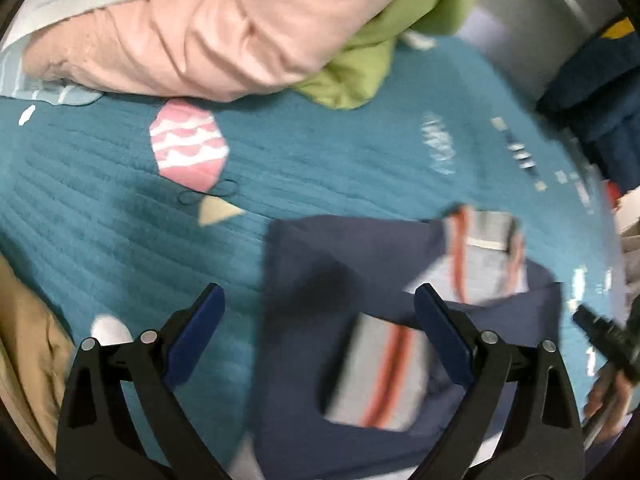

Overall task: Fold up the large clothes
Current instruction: 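Grasp the jacket hem with both grippers, then lift the hem with both grippers and fold it toward the collar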

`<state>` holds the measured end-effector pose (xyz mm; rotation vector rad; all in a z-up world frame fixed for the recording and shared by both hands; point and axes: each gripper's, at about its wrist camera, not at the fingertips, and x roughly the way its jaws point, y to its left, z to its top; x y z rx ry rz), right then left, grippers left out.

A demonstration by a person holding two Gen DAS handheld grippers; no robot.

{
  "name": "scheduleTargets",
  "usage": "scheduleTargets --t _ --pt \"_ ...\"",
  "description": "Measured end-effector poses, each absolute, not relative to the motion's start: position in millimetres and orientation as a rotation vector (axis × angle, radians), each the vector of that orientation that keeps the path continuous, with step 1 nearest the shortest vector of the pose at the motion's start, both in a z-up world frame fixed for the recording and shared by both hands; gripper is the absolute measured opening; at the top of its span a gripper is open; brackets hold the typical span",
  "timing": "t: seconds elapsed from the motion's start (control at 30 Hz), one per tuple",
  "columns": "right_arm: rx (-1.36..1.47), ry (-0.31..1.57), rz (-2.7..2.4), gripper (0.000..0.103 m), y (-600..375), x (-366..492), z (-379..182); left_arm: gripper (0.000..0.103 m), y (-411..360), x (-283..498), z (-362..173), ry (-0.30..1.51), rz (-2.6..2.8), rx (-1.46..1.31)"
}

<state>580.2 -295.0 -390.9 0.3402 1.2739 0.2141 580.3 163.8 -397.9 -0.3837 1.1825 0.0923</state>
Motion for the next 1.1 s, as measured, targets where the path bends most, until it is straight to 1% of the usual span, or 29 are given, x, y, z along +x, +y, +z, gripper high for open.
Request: scheduleTargets --t 0.07,0.13,0.2,0.27,0.3,0.37,0.4,0.43,0.47,0.5,0.53,0.57,0.6,0.63,0.67,0.7,0.77,1.0,1.1 --pt "0.342 1.302 0.195 0.051 -295 599 -400 0.095 173 592 -408 1.225 0.09 -0.402" --pt "0.279 1.33 0.158 0.055 -291 614 -409 0.095 183 603 -422 1.278 0.1 -0.437" --pt "0.263 1.367 0.127 0.056 -291 624 -420 0.095 189 613 -436 1.34 0.098 -0.458" --pt "0.27 1.404 0.113 0.056 -293 630 -431 0.095 189 618 -443 1.355 0.098 -0.438" --pt "0.282 1.405 0.115 0.059 -294 631 -435 0.095 188 621 -444 1.358 0.099 -0.426" --pt "0.296 1.402 0.13 0.059 -294 632 -437 0.095 183 625 -448 1.374 0.099 -0.385" --pt "0.304 1.402 0.157 0.055 -293 632 -436 0.095 180 626 -448 1.376 0.097 -0.366" --pt "0.312 1.401 0.187 0.043 -292 631 -434 0.093 177 629 -448 1.381 0.092 -0.341" --pt "0.317 1.401 0.206 0.037 -290 631 -432 0.085 173 631 -448 1.392 0.092 -0.31" --pt "0.325 1.407 0.228 0.031 -290 630 -433 0.074 170 633 -446 1.394 0.093 -0.293" --pt "0.323 1.407 0.226 0.031 -289 630 -434 0.069 169 634 -444 1.389 0.093 -0.281" --pt "0.319 1.406 0.217 0.031 -291 630 -437 0.054 167 636 -445 1.383 0.09 -0.282" --pt "0.334 1.408 0.218 0.03 -293 630 -442 0.052 166 637 -446 1.386 0.101 -0.275" --pt "0.355 1.4 0.212 0.025 -295 629 -442 0.049 164 638 -445 1.385 0.105 -0.265" --pt "0.364 1.395 0.205 0.021 -296 629 -443 0.035 162 638 -444 1.381 0.096 -0.256" --pt "0.367 1.391 0.207 0.01 -294 627 -443 0.014 158 637 -441 1.371 0.068 -0.255" --pt "0.365 1.365 0.237 0.009 -289 621 -437 0.009 152 634 -434 1.347 0.053 -0.228" --pt "0.358 1.211 0.307 0.008 -285 590 -381 0.007 148 599 -386 1.183 -0.045 -0.261" --pt "0.355 1.167 0.353 0.008 -284 569 -352 0.007 149 566 -356 1.133 -0.088 -0.264"
